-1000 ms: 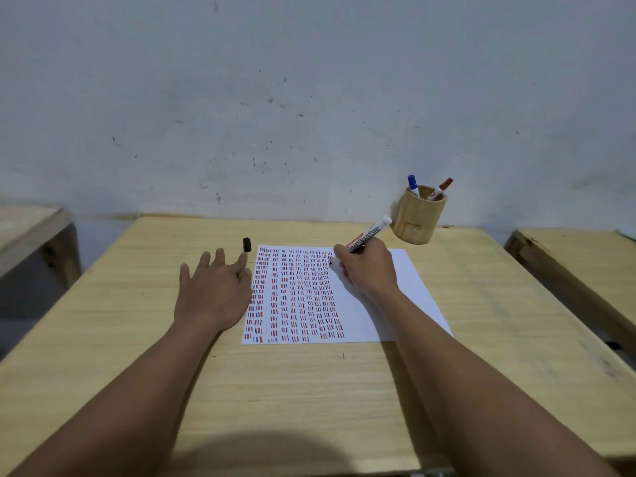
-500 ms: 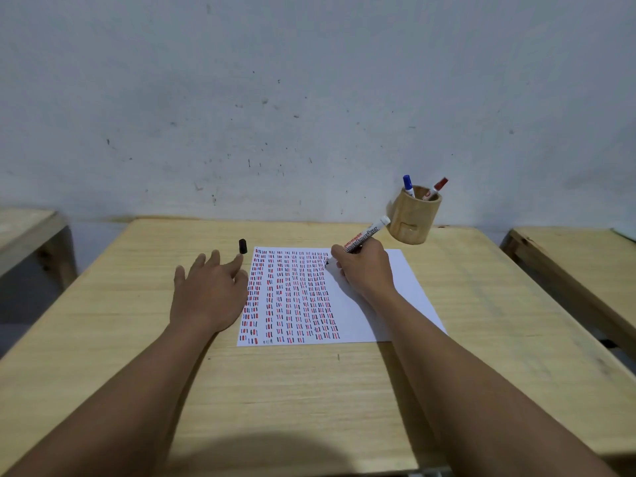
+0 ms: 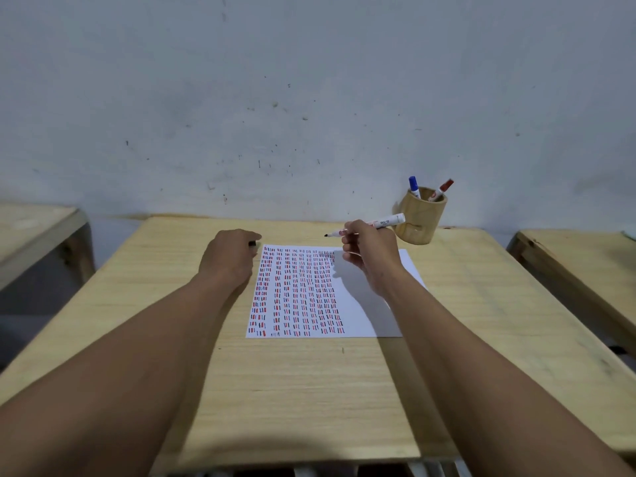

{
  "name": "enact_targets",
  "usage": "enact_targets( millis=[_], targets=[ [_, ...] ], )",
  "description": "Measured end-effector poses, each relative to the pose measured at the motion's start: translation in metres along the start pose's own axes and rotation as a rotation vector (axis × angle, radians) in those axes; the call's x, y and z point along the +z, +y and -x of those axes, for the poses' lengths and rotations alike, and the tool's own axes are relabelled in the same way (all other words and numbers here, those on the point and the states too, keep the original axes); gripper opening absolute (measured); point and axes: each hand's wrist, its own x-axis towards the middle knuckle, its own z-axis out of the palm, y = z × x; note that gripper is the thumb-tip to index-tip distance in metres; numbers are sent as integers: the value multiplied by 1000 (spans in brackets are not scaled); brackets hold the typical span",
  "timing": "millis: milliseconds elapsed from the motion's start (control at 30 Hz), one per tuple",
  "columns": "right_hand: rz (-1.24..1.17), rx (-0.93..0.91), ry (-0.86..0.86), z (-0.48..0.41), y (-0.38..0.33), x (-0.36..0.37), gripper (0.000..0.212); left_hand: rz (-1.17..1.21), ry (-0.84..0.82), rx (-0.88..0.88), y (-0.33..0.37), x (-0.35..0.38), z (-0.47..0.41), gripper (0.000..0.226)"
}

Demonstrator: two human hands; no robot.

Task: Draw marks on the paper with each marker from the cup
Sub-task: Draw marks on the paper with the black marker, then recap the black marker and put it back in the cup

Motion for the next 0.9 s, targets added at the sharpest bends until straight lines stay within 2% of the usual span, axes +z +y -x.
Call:
enact_targets(
  millis=[100,233,367,533,900],
  targets=[
    [-38,28,-19,4,-1,2,16,11,61,-13,-1,-4,2,29],
    [-79,63,-18,9,2,3,13,212,113,-18,22,-15,10,15],
    [-211,84,-5,17,1,4,12,454,90,-3,52,-22,19,12],
    [-285,69,-27,31,-11,1,10,700,30,-83,78,-27,27,8],
    [-324,41,-99,43,-28,-15,14,808,-114,-48,115,-35,40,10]
  ],
)
